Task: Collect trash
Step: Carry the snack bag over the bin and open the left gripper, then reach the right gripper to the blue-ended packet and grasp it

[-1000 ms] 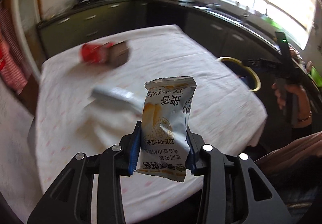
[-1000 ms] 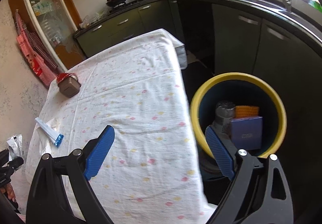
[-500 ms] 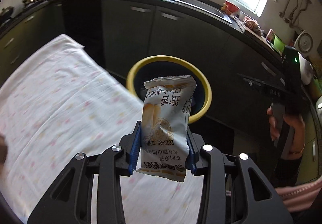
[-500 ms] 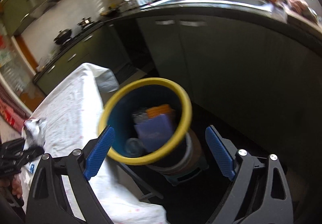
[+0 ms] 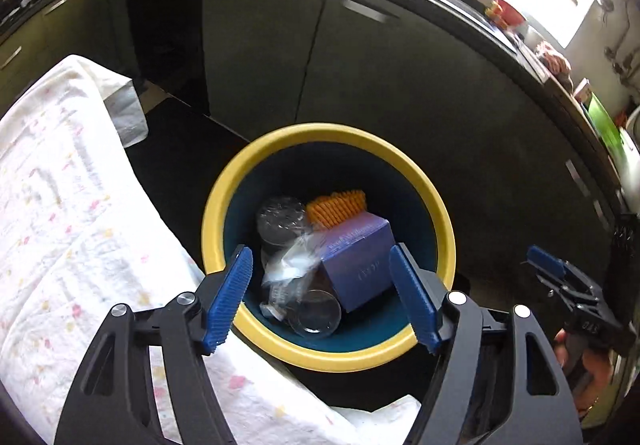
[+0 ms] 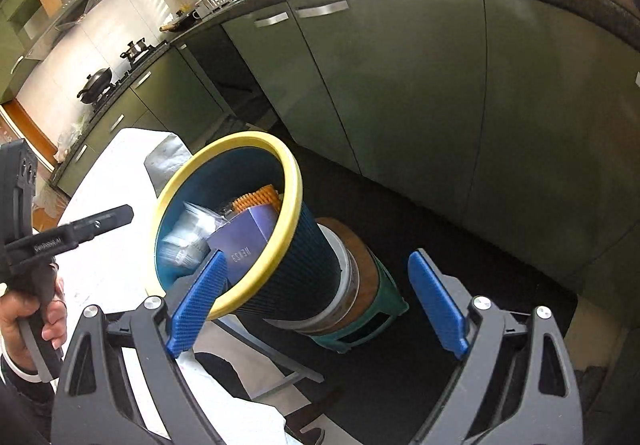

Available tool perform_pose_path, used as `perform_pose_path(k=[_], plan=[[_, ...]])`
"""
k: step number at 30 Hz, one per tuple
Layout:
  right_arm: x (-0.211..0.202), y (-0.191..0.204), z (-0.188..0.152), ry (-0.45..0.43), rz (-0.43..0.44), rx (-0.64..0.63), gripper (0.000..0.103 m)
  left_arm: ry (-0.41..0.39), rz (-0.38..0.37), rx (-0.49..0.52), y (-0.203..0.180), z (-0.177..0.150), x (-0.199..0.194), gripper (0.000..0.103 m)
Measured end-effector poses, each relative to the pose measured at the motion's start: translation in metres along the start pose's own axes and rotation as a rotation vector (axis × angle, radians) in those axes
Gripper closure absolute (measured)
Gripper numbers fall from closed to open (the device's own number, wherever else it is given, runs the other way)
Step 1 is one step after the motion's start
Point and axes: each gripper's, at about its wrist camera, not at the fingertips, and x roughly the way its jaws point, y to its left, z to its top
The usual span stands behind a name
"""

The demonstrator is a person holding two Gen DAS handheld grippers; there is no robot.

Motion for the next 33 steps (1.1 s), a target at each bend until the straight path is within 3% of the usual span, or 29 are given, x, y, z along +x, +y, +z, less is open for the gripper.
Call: perform_pose_path(k=[3, 7, 14, 17, 23, 30, 33], plan=[[0.000, 0.005, -0.002, 0.001, 0.006, -0.004, 0.016, -0.042, -0.003, -0.020, 0.008, -0.010, -0.027, 0.026], [-0.003, 0.018, -0.005, 0.000, 0.018, -0.029, 0.016, -0.160, -0.001, -0.020, 0.014, -0.032, -0.085, 0.016], [-0.002, 0.064, -0.010, 0.026, 0.067, -0.136, 0.016, -0.296, 0.017, -0.082, 0.038, -0.103, -0.185, 0.008], [0.004, 0.096, -0.016, 0.055, 0.115, -0.206, 0.016, -0.352, 0.063, -0.147, 0.064, -0.141, -0.228, 0.006], [0.013, 0.184, -0.041, 0.128, 0.238, -0.411, 0.016, -0.423, 0.281, -0.254, 0.109, -0.231, -0.303, 0.005], [0.012, 0.308, -0.091, 0.222, 0.453, -0.717, 0.016, -0.438, 0.463, -0.358, 0.153, -0.312, -0.351, 0.005], [0.008, 0.360, -0.114, 0.253, 0.532, -0.857, 0.016, -0.445, 0.492, -0.406, 0.168, -0.338, -0.365, 0.005]])
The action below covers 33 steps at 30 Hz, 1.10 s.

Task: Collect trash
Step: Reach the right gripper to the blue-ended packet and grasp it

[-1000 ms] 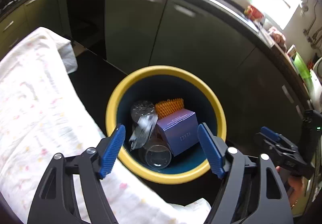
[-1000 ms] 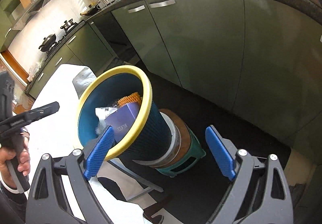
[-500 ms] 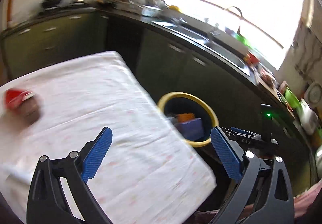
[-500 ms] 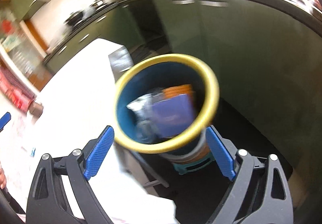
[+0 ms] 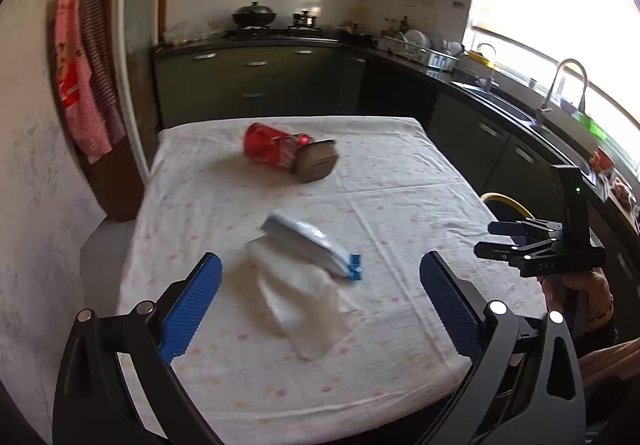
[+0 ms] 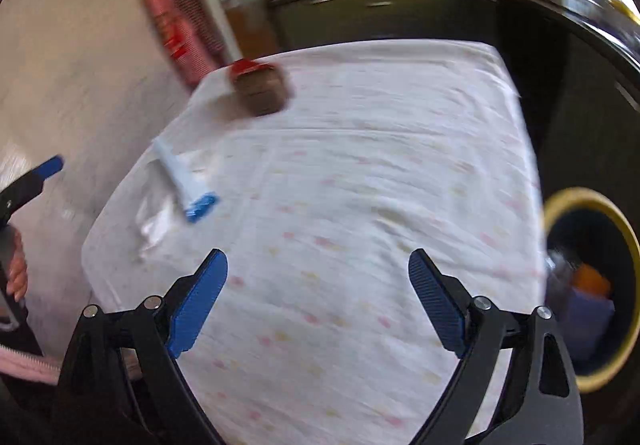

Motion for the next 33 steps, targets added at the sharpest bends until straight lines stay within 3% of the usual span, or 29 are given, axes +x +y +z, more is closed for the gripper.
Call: perform_pose_path(k=[5, 7, 12, 26, 33], plan=[[0.031, 0.060, 0.031, 0.036, 0.070, -0.205, 0.026, -0.002, 0.021, -0.034, 0.021, -0.012, -0.006, 0.005], [0.046, 0.080, 0.040, 0.077, 0.110, -0.300, 0.041, -0.003, 0.018, -0.039, 0.023, -0.014, -0.006, 0.005], [0.084, 0.103, 0.046, 0.172, 0.134, -0.476, 0.051, 0.002, 0.007, -0.055, 0.030, -0.017, -0.004, 0.005], [0.132, 0.120, 0.062, 0.277, 0.177, -0.603, 0.051, 0.035, -0.007, -0.117, 0.048, -0.021, 0.011, 0.005], [0.142, 0.127, 0.061, 0.286, 0.178, -0.625, 0.071, 0.048, -0.011, -0.128, 0.052, -0.023, 0.017, 0.005]])
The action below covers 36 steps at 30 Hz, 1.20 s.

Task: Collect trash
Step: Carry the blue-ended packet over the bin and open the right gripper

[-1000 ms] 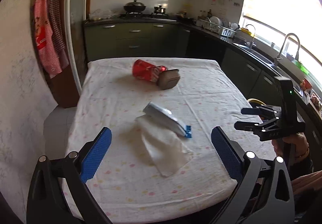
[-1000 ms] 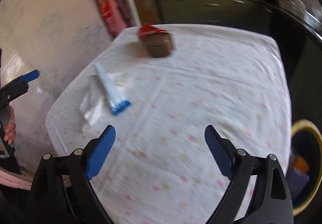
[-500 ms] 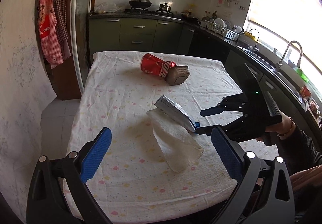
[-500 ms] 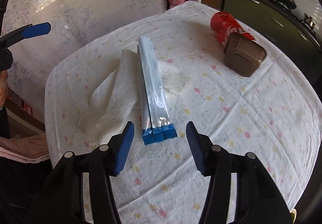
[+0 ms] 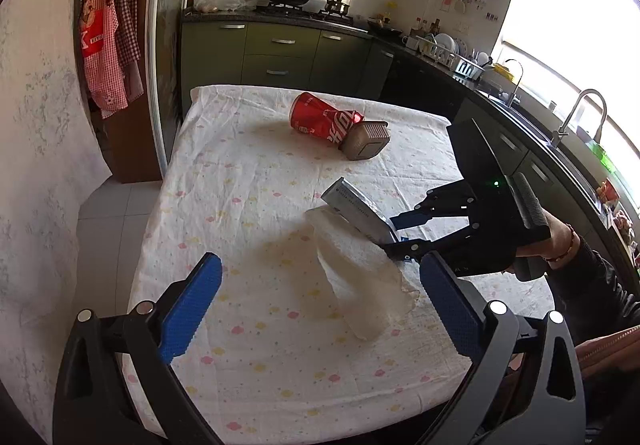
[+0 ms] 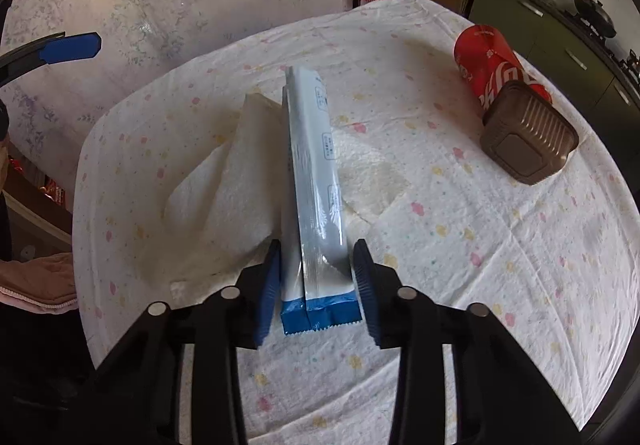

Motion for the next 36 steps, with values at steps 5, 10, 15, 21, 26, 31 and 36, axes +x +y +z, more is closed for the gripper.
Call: perform_pose_path(k=[5, 10, 15, 21, 26, 31, 36], plan=[[-0.002, -0.002, -0.003, -0.012, 0.001, 0.020, 0.072, 0.003, -0.001, -0.004, 0.001, -0.001, 0.001, 0.005], [-0.011, -0.005, -0.012, -0.031, 0.001, 0.047, 0.073, 0.003, -0.003, -0.002, -0.002, 0.000, 0.002, 0.005], [-0.037, -0.007, -0.027, -0.101, -0.007, 0.096, 0.073, 0.004, -0.012, 0.017, -0.011, -0.001, 0.002, 0.005], [-0.082, -0.033, -0.081, -0.174, -0.097, 0.273, 0.073, 0.018, -0.041, 0.044, -0.025, -0.003, 0.006, 0.005], [-0.122, -0.083, -0.164, -0.182, -0.229, 0.533, 0.072, 0.036, -0.066, 0.067, -0.040, -0.002, 0.014, 0.005], [-0.152, -0.144, -0.262, -0.101, -0.395, 0.859, 0.071, 0.067, -0.092, 0.085, -0.058, -0.002, 0.030, 0.005], [-0.160, -0.187, -0.327, -0.032, -0.480, 1.048, 0.071, 0.102, -0.113, 0.117, -0.079, -0.003, 0.045, 0.005]])
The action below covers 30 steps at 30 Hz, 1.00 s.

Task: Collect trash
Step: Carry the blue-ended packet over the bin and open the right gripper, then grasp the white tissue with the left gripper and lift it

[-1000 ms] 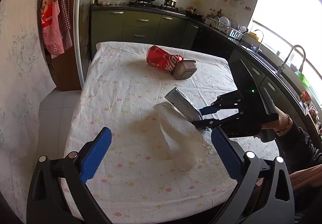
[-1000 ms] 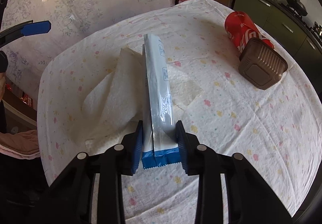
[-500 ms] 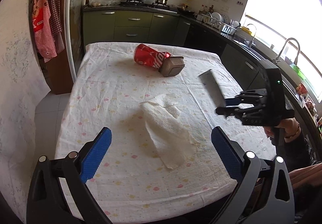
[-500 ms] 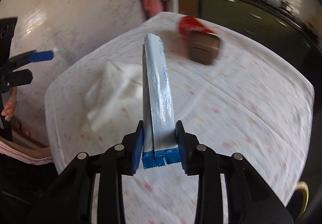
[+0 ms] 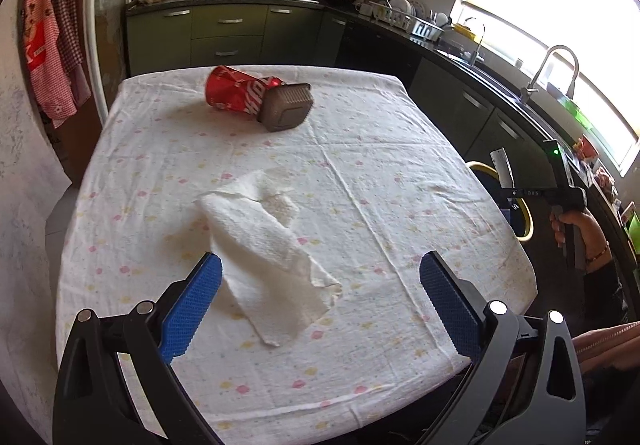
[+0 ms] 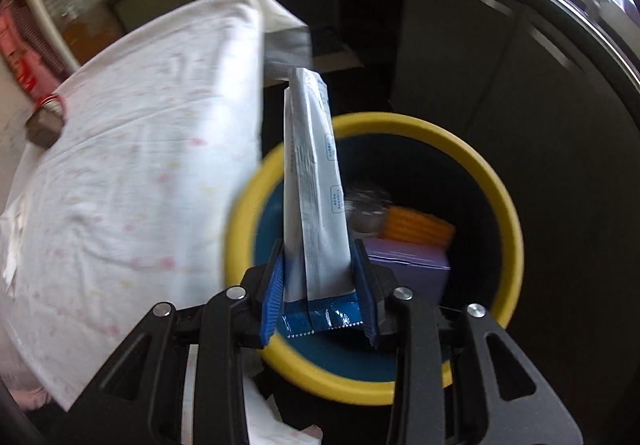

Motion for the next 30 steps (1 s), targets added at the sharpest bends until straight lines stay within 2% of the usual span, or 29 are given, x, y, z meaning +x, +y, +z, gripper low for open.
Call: perform_pose_path(k=[3, 5, 6, 7, 14, 17, 19, 26, 30], plan=[[0.019, -0.009, 0.002, 0.035, 0.003, 0.027, 0.070, 0.012, -0.008, 0.021, -0.010, 0.002, 0.005, 0.005], [0.029, -0.013, 0.004, 0.057, 0.016, 0.064, 0.059, 0.016, -0.009, 0.031, -0.015, 0.002, 0.006, 0.005], [0.032, -0.015, 0.004, 0.059, 0.023, 0.094, 0.045, 0.017, -0.010, 0.034, -0.016, 0.002, 0.007, 0.005], [0.033, -0.018, 0.004, 0.053, 0.023, 0.113, 0.043, 0.019, -0.010, 0.036, -0.017, 0.002, 0.007, 0.005], [0.004, -0.008, -0.013, -0.020, 0.002, 0.117, 0.041, 0.029, -0.003, 0.033, -0.013, 0.004, 0.013, 0.005], [-0.012, -0.002, -0.025, -0.060, -0.006, 0.103, 0.037, 0.047, 0.030, 0.017, -0.007, 0.006, 0.023, 0.005], [-0.020, 0.005, -0.031, -0.075, 0.014, 0.095, 0.037, 0.062, 0.056, 0.002, -0.001, 0.008, 0.033, 0.005], [-0.034, 0.033, -0.038, -0.108, 0.078, 0.043, 0.036, 0.086, 0.234, -0.062, 0.026, 0.019, 0.076, 0.005], [-0.038, 0.045, -0.039, -0.113, 0.107, 0.019, 0.035, 0.100, 0.275, -0.083, 0.037, 0.025, 0.096, 0.005]])
